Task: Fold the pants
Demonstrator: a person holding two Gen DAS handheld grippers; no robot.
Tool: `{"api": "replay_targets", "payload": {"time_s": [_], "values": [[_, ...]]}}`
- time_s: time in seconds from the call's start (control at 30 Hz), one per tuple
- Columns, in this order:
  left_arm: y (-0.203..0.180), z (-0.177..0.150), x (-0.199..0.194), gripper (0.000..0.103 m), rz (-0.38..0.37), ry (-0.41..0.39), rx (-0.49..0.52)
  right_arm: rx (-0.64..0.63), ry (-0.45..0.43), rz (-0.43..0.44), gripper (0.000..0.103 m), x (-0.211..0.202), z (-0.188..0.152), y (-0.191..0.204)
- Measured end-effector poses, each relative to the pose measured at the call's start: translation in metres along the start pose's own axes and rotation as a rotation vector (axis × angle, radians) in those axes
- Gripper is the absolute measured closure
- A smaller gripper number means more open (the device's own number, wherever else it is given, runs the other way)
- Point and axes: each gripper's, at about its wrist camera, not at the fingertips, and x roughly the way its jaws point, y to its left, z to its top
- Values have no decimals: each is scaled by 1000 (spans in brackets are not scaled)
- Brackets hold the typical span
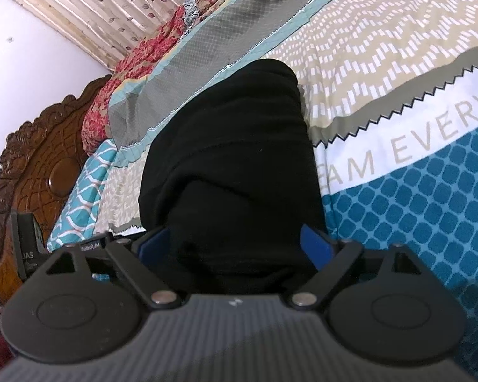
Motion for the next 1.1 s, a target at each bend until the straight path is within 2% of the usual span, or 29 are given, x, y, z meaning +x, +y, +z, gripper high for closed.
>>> {"api": "replay_targets", "payload": {"time_s": [0.27, 0.43, 0.57, 0.63, 0.73, 0.83, 0.93, 1.0, 1.1], "values": [[2, -1, 1, 0, -21, -1, -20, -78, 12, -36, 12, 5, -3, 9], [4, 0, 1, 0, -33, -1, -29, -179, 19, -90, 11, 11, -11, 24], [13, 4, -6, 0, -82, -5, -63, -229, 16, -122, 12, 11, -14, 32], [18, 4, -15, 0, -106, -27, -65, -211, 1, -103, 12, 1, -10, 32], [27, 7, -22, 0, -161, -42, -78, -163, -90, -41, 12, -19, -2, 24], [32, 13, -15, 0, -247, 3, -129, -147, -172, -83, 12, -33, 8, 12], [29, 16, 6, 0, -317, 72, -186, -77, -184, -96, 14, -29, 15, -4], [22, 13, 21, 0, -359, 124, -204, -57, -164, -96, 18, -19, 15, -10], [4, 7, 32, 1, -392, 148, -178, -52, -97, -103, 31, 7, 16, -12]]}}
